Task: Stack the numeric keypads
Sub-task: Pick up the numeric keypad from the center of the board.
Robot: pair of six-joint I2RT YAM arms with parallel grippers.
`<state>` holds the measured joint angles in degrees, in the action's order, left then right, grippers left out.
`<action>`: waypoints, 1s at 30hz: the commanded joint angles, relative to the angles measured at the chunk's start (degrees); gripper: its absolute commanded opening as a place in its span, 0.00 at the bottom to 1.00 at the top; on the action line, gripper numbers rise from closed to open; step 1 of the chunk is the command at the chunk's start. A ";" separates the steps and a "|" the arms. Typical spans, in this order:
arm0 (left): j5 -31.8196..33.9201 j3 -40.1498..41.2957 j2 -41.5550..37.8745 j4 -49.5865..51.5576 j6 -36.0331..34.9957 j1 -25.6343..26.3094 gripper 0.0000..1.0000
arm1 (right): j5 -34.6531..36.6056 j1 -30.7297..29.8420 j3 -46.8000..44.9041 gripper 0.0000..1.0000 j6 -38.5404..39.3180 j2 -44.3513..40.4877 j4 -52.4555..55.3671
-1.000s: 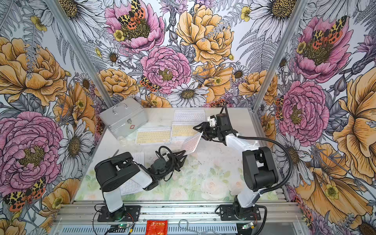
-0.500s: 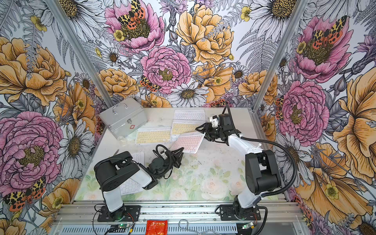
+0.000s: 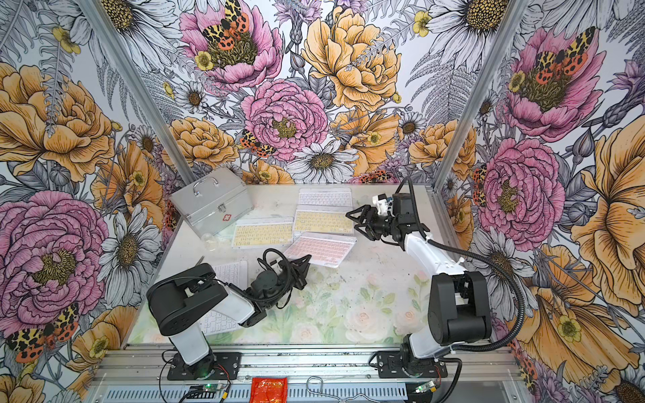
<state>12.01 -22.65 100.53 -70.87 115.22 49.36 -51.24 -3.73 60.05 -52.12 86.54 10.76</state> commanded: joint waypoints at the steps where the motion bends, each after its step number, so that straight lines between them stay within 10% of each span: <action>1: -2.98 -2.96 -4.64 0.76 -4.63 -2.92 0.00 | -1.27 0.35 1.73 0.87 0.83 -1.79 -1.41; 10: -2.23 -19.78 -24.81 41.00 -30.47 -11.39 0.00 | 1.27 0.31 -2.56 1.00 -8.28 -4.80 -12.60; 30: 2.90 -30.33 -11.27 36.76 -35.95 -13.86 0.00 | 17.93 -12.53 -1.75 0.68 -18.45 4.09 -32.65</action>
<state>12.56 -50.04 89.65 -29.23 80.68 35.18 -36.77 -15.70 58.67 -70.11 89.32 -19.18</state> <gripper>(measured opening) 0.074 0.691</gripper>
